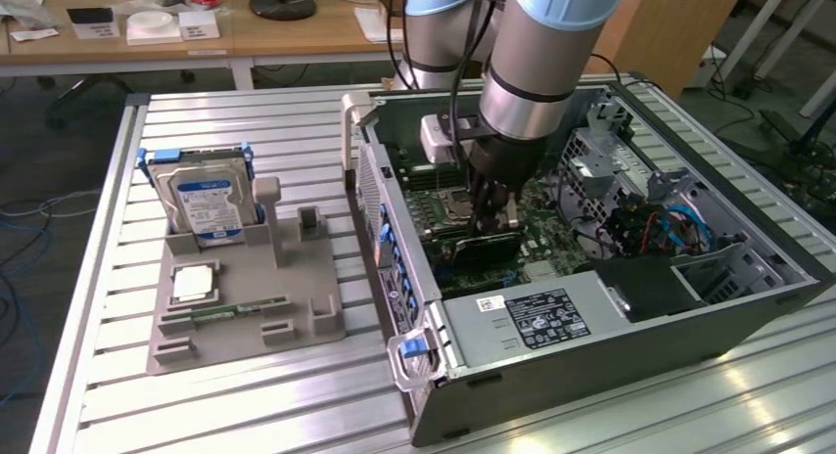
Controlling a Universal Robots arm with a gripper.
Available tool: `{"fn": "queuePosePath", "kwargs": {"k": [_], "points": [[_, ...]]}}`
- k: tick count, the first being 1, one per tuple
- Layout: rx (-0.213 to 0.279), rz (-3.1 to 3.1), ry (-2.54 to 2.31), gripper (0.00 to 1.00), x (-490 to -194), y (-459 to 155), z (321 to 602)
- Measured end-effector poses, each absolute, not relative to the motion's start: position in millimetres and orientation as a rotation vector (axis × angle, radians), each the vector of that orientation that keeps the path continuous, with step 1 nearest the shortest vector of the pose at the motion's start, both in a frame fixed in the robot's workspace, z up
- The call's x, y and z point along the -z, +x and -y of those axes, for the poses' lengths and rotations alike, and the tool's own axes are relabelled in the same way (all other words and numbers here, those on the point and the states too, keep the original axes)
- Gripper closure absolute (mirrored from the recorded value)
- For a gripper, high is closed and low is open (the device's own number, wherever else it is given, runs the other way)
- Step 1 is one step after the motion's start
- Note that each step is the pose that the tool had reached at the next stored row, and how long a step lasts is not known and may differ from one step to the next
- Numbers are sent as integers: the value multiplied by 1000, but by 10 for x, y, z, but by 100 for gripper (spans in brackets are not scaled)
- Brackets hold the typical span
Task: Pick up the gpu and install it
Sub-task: 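Press down on the gpu until it lock into place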
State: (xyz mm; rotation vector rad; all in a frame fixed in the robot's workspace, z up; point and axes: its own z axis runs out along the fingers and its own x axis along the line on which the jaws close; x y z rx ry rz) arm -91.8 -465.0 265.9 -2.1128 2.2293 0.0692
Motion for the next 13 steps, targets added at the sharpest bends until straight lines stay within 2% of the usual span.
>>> {"fn": "queuePosePath", "kwargs": {"k": [13], "points": [[-69, -2230, -2113, 89, -2612, -919, 4650]]}}
